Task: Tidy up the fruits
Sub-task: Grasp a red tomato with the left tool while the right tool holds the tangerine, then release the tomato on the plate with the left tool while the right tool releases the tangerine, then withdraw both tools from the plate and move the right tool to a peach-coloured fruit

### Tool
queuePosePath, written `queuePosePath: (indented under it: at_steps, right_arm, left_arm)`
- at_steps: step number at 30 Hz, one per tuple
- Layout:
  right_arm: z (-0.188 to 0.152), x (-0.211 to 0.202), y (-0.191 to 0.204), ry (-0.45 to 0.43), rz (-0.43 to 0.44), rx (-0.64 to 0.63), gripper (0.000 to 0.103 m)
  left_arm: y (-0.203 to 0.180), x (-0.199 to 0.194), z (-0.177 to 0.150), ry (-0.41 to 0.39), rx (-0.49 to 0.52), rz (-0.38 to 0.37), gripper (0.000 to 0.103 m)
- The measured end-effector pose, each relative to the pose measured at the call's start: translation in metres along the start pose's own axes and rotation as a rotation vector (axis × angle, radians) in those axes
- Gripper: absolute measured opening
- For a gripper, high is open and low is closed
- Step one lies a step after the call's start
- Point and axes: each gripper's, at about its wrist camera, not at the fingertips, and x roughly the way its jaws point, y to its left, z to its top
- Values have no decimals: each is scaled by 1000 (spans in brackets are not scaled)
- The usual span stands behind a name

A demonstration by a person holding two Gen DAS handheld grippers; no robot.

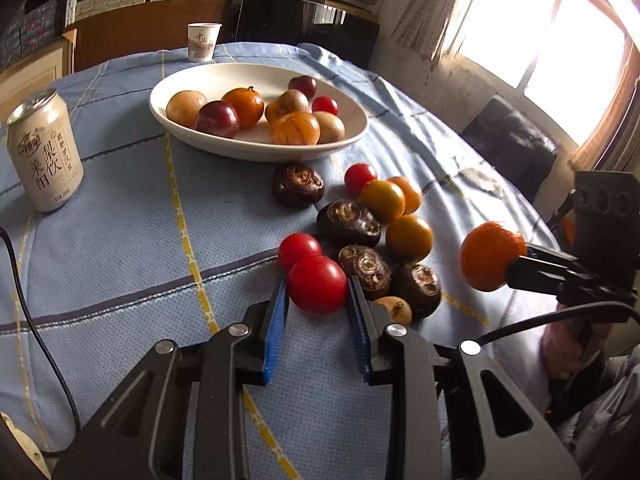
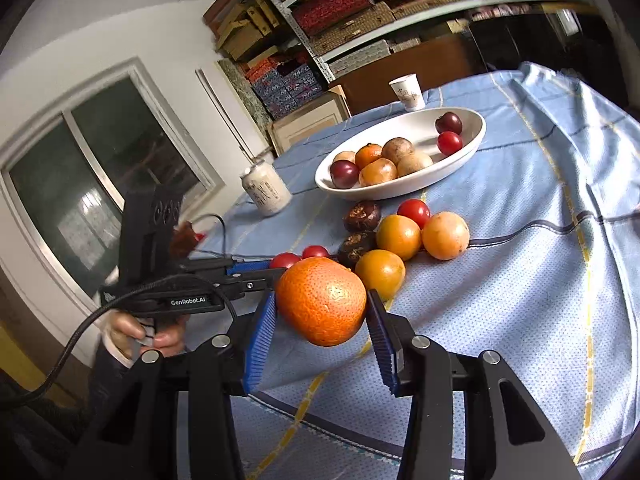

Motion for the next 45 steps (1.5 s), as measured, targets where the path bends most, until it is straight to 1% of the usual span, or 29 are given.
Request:
queuePosePath:
  at_steps: [2, 4, 6, 8, 10, 13, 15, 17, 19, 20, 21, 23, 25, 26, 31, 32, 33, 34, 35, 36, 37, 39, 40, 41, 43, 45]
  right_arm:
    - [12, -3, 1, 13, -14, -8, 46]
    - [28, -6, 5, 12, -44, -38, 46]
    - [43, -5, 7, 23, -41, -42, 46]
    - [63, -1, 6, 31, -38, -25, 46]
    - [84, 4, 4, 14, -40, -6, 46]
    - [114, 15, -5, -58, -56, 16, 46]
    - [130, 24, -16, -142, -72, 21, 46]
    - [140, 37, -26, -208, -110, -1, 46]
    - [143, 53, -39, -234, -151, -15, 46]
    - [142, 59, -46, -227, -175, -13, 46]
    - [141, 65, -51, -200, -193, -9, 46]
    - [139, 75, -58, -155, -206, -24, 46]
    - [139, 80, -59, -143, -248, -51, 46]
    - [140, 83, -61, -138, -254, -59, 46]
    - [142, 98, -69, -95, -252, -51, 46]
    - [142, 101, -70, -79, -250, -53, 47]
    - [141, 102, -68, -73, -248, -55, 48]
    - [140, 100, -67, -77, -240, -60, 59]
    - [140, 97, -64, -88, -235, -65, 71]
    - [139, 92, -60, -100, -226, -75, 72]
    - [138, 85, -54, -111, -219, -94, 75]
    - [134, 73, -46, -126, -220, -116, 85]
    - [132, 68, -42, -133, -214, -116, 94]
    - [130, 66, -40, -134, -208, -111, 99]
    - [126, 65, -38, -115, -199, -95, 99]
    - [119, 63, -37, -108, -211, -94, 99]
  left_arm:
    - [3, -6, 2, -24, -32, -30, 29]
    - [5, -14, 7, -53, -56, -32, 29]
    - [5, -19, 15, -69, -75, -37, 29]
    - [5, -23, 28, -86, -85, -18, 29]
    - [4, -26, 45, -109, -88, -4, 29]
    - [6, -29, 71, -155, -127, -14, 29]
    - [13, -27, 87, -189, -177, -26, 29]
    - [21, -17, 104, -209, -228, -2, 29]
    - [23, -3, 117, -197, -228, 61, 29]
    - [23, 7, 122, -174, -210, 102, 29]
    - [23, 15, 126, -157, -200, 123, 29]
    - [22, 32, 133, -126, -183, 131, 29]
    - [22, 47, 137, -94, -181, 149, 29]
    - [22, 54, 139, -82, -177, 168, 29]
    - [24, 67, 140, -69, -157, 210, 30]
    - [24, 68, 140, -70, -156, 222, 34]
    - [23, 67, 139, -79, -153, 233, 49]
    - [21, 64, 138, -96, -149, 240, 57]
    - [19, 59, 137, -119, -144, 262, 72]
    - [17, 53, 136, -146, -137, 281, 83]
    - [13, 42, 132, -191, -117, 307, 91]
    - [10, 28, 126, -241, -106, 350, 97]
    - [11, 20, 122, -269, -112, 376, 97]
    - [12, 14, 118, -285, -125, 398, 97]
    - [21, 5, 107, -306, -181, 427, 98]
    - [28, -3, 96, -314, -231, 428, 98]
